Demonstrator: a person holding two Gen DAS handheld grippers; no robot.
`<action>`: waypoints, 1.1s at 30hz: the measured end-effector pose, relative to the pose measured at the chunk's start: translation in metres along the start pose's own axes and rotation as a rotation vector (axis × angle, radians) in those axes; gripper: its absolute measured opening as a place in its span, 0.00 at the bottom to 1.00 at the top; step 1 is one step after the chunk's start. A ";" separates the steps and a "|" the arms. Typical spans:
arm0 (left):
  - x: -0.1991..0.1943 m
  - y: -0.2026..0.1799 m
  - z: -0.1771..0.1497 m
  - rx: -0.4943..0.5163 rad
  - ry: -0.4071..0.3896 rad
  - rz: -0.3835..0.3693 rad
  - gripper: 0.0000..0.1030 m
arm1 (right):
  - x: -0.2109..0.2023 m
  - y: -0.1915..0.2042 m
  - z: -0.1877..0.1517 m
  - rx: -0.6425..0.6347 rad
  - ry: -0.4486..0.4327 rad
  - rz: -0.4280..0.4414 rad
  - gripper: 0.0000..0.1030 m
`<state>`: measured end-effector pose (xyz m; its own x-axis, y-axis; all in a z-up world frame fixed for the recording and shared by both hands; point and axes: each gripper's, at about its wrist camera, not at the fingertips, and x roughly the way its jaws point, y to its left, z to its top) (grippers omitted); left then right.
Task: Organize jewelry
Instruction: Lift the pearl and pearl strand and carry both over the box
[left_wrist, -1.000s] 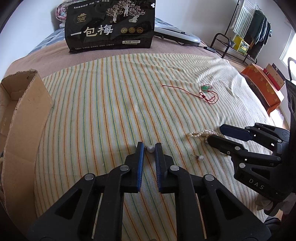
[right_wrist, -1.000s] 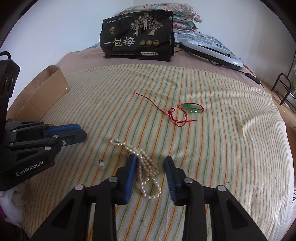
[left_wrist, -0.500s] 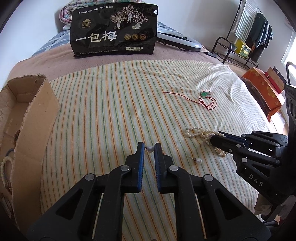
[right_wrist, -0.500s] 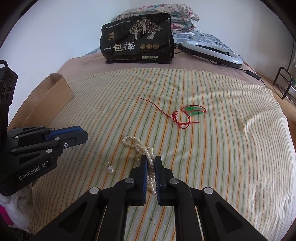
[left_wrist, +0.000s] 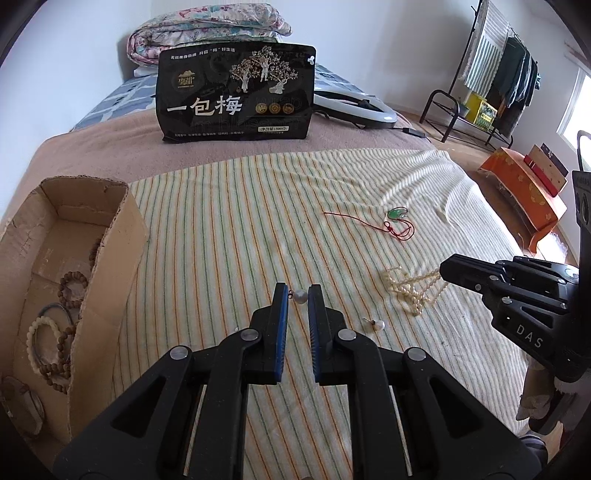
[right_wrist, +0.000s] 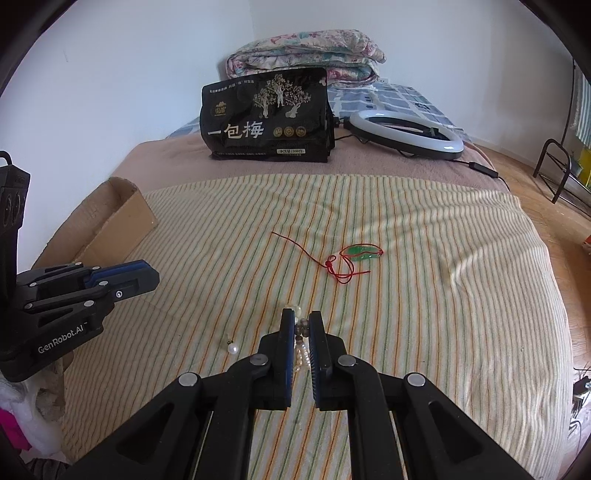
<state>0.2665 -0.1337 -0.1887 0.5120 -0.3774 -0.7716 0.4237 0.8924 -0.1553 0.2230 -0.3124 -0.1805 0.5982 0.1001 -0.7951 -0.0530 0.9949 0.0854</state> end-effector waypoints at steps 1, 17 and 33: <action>-0.003 0.001 0.001 -0.002 -0.005 -0.002 0.09 | -0.003 0.001 0.001 -0.001 -0.004 -0.003 0.05; -0.061 0.020 0.003 -0.024 -0.089 0.005 0.09 | -0.058 0.024 0.023 -0.039 -0.085 -0.020 0.05; -0.110 0.069 0.000 -0.066 -0.147 0.049 0.09 | -0.087 0.088 0.054 -0.109 -0.155 0.030 0.05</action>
<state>0.2394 -0.0311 -0.1146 0.6364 -0.3608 -0.6817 0.3478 0.9231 -0.1639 0.2092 -0.2340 -0.0714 0.7107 0.1356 -0.6903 -0.1539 0.9874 0.0355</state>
